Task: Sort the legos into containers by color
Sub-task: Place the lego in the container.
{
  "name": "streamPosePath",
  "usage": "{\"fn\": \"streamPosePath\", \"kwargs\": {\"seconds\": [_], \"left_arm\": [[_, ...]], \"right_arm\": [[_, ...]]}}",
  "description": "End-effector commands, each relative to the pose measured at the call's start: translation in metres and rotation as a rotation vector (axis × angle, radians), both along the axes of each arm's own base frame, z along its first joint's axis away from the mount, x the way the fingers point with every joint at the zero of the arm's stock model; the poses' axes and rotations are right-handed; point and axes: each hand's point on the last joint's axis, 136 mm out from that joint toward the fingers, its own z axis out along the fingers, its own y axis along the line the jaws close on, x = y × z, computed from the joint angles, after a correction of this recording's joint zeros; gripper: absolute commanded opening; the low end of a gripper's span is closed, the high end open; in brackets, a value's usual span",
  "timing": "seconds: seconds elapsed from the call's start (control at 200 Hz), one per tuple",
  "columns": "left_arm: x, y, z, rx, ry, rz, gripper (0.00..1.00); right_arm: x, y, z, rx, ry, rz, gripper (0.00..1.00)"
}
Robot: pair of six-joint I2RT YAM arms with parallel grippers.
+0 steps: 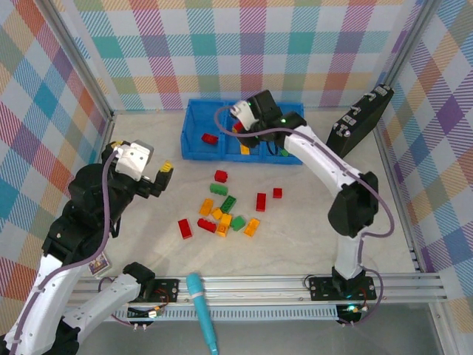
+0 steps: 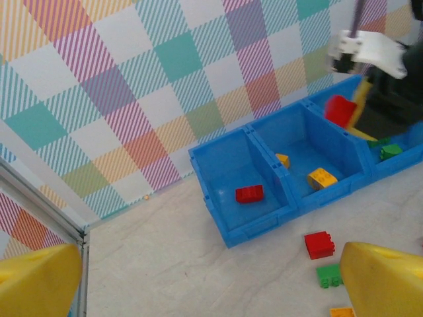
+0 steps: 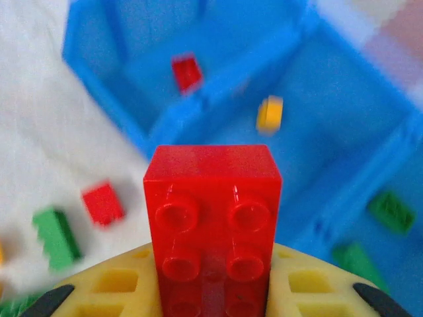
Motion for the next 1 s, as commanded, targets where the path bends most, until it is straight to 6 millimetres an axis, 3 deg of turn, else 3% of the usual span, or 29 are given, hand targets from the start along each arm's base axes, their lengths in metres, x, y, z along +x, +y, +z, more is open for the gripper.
{"fn": "streamPosePath", "kwargs": {"seconds": [0.0,0.22,0.36,0.66,0.995], "left_arm": [[0.0,0.002,0.003,0.004,-0.025,0.011,1.0],[0.002,0.003,0.0,0.008,-0.024,0.019,1.0],[0.001,0.005,0.001,0.009,-0.03,0.029,1.0],[0.003,0.006,-0.003,0.02,-0.024,0.038,1.0],[0.006,0.002,-0.006,0.023,-0.009,0.029,1.0]], "right_arm": [[0.026,0.05,0.002,0.064,-0.088,0.112,0.28],[0.046,0.11,-0.02,0.109,-0.152,0.225,0.29],[0.056,0.131,-0.039,0.112,-0.182,0.256,0.29],[0.066,0.149,-0.098,-0.124,-0.285,0.296,0.32],[0.08,0.148,-0.118,-0.352,-0.419,0.24,0.37]]}}
